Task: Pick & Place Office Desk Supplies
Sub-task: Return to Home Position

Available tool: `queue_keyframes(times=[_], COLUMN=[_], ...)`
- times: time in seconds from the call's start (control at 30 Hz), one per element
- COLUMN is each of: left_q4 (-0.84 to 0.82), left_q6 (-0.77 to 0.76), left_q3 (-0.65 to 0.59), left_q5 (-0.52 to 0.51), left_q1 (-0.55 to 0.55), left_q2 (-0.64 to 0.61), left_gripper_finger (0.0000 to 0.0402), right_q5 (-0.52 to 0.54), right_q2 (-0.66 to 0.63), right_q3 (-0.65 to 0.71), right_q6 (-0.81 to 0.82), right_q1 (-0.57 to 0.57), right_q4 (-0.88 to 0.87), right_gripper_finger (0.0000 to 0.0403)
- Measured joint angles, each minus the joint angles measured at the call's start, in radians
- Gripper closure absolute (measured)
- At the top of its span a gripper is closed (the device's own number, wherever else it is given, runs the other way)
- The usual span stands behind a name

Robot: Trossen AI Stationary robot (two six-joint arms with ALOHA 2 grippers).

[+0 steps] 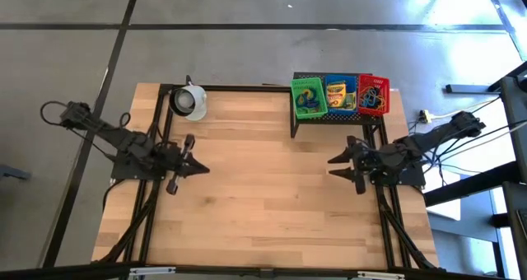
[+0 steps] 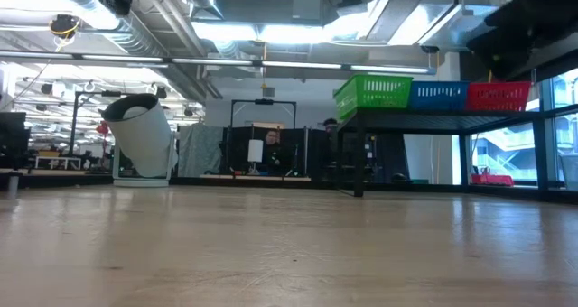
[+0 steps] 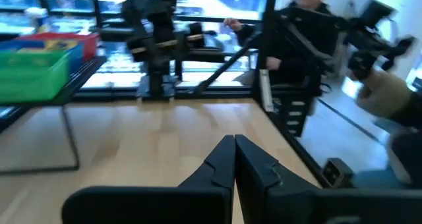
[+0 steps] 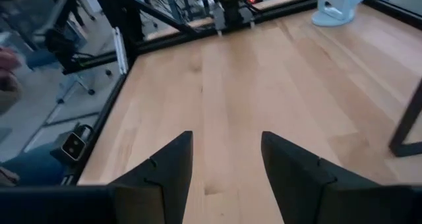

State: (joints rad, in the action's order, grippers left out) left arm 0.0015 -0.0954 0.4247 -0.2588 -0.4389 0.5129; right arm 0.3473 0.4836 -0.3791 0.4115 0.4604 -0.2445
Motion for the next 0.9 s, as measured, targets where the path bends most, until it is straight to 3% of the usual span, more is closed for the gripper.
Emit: queue_keyframes(times=[0.2, 0.63, 0.9], left_q4=[0.049, 0.424, 0.492], left_q6=[-0.082, -0.131, -0.149], left_q3=[-0.093, -0.367, -0.416], left_q5=[-0.002, 0.052, 0.076], left_q1=[0.088, 0.185, 0.208], left_q2=[-0.066, -0.09, -0.09], left_gripper_finger=[0.0398, 0.0395, 0.0395], right_q5=[0.0, 0.002, 0.003], right_q2=[-0.034, -0.041, -0.041], right_q3=[0.12, 0.225, 0.326], right_q6=[-0.005, -0.034, -0.037], right_q1=[0.031, 0.048, 0.048], right_q4=[0.169, 0.321, 0.478], right_gripper_finger=[0.0222, 0.0222, 0.0222])
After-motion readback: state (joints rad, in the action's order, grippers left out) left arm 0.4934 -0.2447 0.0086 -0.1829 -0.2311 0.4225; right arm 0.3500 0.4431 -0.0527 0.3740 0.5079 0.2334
